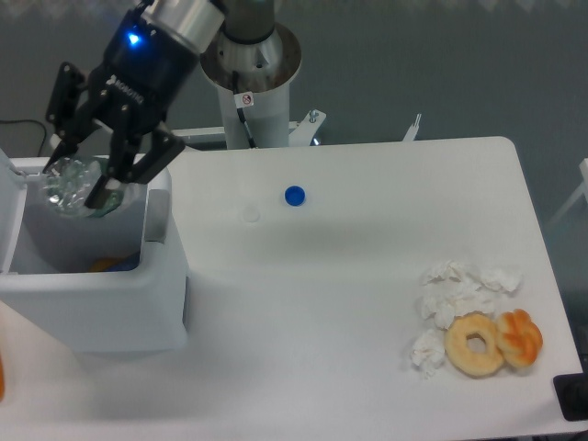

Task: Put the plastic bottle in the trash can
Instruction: 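Lower the bottle down into the white trash bin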

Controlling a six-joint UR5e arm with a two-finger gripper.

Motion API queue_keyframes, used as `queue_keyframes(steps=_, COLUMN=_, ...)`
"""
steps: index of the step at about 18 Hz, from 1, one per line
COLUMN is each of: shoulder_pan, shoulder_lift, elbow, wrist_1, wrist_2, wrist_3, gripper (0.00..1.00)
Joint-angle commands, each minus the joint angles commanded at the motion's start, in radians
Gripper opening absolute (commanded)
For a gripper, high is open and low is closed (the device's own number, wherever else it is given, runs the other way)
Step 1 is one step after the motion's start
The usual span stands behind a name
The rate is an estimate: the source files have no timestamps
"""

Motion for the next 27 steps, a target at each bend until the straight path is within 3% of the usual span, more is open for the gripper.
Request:
queue_keyframes(steps=15, shoulder_pan=-0.051, shoulder_lift=-0.064, elbow=0.002, wrist_1=0.023, wrist_2=0.002, wrist_3=0.034, gripper=0.58)
queue_keyframes(steps=27, shoulder_pan=-0.066, shoulder_lift=-0.06, elbow=-0.075, wrist_1=0.021, wrist_2=0.003, wrist_3=0.054, gripper=0.58)
